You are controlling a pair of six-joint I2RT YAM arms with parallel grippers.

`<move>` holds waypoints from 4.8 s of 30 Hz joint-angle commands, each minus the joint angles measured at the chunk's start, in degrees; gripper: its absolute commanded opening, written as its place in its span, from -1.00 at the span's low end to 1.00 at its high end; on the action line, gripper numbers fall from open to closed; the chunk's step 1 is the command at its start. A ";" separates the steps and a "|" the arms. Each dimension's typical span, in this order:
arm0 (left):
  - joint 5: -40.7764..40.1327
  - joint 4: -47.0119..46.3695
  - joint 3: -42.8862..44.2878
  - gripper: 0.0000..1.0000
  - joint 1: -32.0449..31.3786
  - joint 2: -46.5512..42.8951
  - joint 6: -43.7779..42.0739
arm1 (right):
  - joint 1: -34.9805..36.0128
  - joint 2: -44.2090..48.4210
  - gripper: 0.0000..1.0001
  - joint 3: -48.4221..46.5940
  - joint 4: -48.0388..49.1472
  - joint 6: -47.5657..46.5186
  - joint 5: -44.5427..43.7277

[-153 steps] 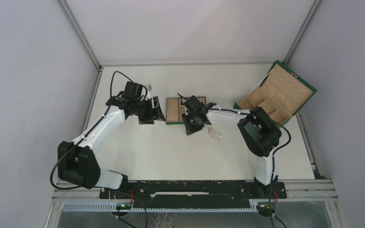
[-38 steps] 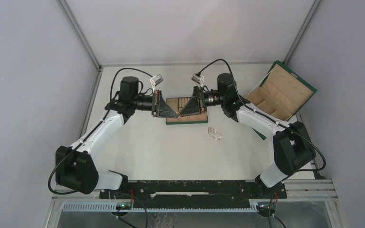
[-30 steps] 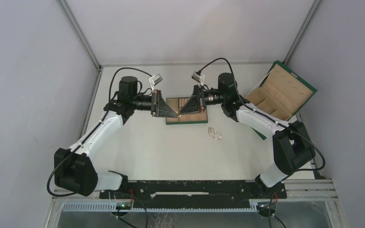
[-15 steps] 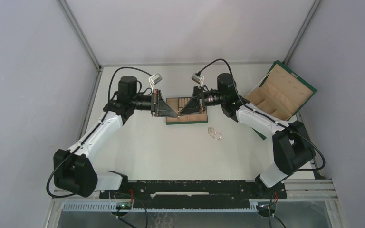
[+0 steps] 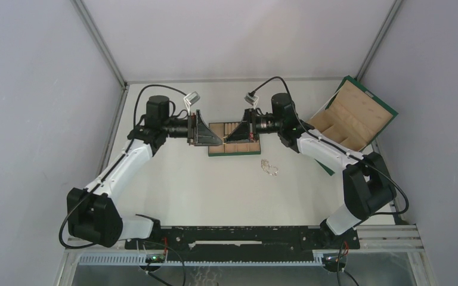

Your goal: Organize the mixed jewelry

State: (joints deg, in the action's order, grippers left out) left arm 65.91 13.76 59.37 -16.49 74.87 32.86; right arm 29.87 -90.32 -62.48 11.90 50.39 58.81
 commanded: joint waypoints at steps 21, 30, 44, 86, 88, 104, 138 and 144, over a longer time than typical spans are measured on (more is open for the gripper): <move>-33.06 13.46 -2.33 0.53 9.28 -3.76 -0.24 | 8.56 -28.87 -1.00 -51.85 -64.27 -13.98 -77.11; -35.66 16.80 -3.08 0.52 9.26 -1.63 -2.81 | 8.52 -41.75 -1.00 -64.15 -67.76 -13.12 -81.95; -35.18 18.11 -1.37 0.52 9.27 0.26 -3.73 | 8.54 -49.11 -1.00 -69.38 -68.99 -13.26 -81.25; -33.98 19.53 0.22 0.52 9.28 2.56 -5.52 | 11.52 -57.14 -1.00 -77.09 -71.71 -14.35 -87.23; -33.95 19.55 0.06 0.52 9.28 2.56 -5.53 | 11.90 -57.29 -1.00 -77.14 -71.52 -14.41 -87.28; -34.18 19.64 -0.40 0.52 9.28 1.60 -5.39 | 13.45 -57.26 -0.97 -76.74 -69.44 -14.78 -85.65; -33.63 19.56 -0.86 0.52 9.26 0.77 -5.60 | 14.80 -48.37 -0.56 -68.95 -61.54 -18.91 -82.79; -33.38 19.60 -0.50 0.52 9.28 1.22 -5.60 | 14.83 -47.59 -0.56 -67.69 -61.03 -19.56 -81.88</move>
State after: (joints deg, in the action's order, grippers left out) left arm 30.87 33.78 56.49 -7.20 77.58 28.42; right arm 44.07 -143.09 -130.80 -51.83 32.14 -24.03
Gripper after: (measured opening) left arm 0.761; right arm 0.219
